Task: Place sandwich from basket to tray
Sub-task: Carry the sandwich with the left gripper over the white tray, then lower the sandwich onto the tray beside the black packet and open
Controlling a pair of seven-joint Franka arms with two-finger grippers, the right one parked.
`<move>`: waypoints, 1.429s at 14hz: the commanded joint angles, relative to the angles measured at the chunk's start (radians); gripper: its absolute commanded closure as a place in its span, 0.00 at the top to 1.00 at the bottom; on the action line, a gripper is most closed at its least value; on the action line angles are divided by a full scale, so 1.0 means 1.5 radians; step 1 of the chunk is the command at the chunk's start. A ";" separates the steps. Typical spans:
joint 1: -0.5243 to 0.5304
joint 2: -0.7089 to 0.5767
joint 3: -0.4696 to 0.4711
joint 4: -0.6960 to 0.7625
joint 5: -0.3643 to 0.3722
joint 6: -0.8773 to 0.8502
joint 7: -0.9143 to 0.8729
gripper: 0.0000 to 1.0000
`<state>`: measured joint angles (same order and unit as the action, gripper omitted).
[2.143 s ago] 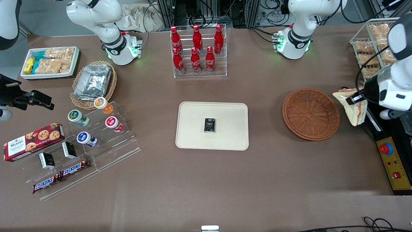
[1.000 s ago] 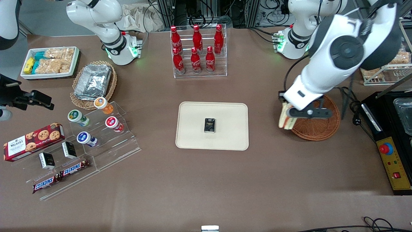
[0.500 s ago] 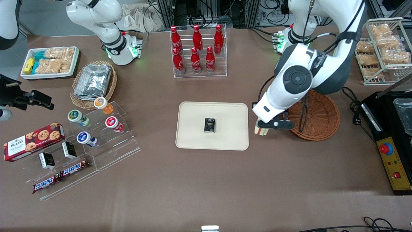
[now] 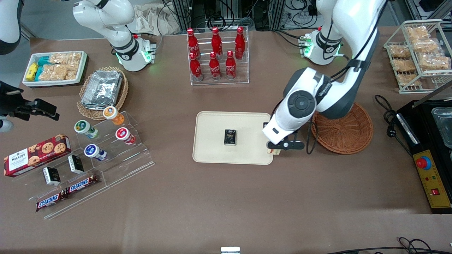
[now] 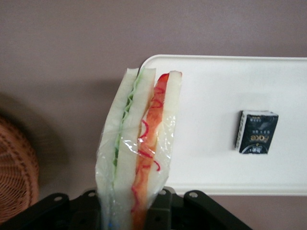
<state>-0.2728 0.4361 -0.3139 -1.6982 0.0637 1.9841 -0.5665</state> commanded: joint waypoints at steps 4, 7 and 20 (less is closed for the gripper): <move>-0.018 0.078 0.003 0.008 0.025 0.061 -0.034 0.00; -0.038 0.115 0.004 0.008 0.060 0.095 -0.086 0.00; -0.051 0.142 0.006 0.013 0.110 0.118 -0.150 1.00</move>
<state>-0.3479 0.6628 -0.3116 -1.6932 0.2095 2.1660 -0.7621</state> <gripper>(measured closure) 0.313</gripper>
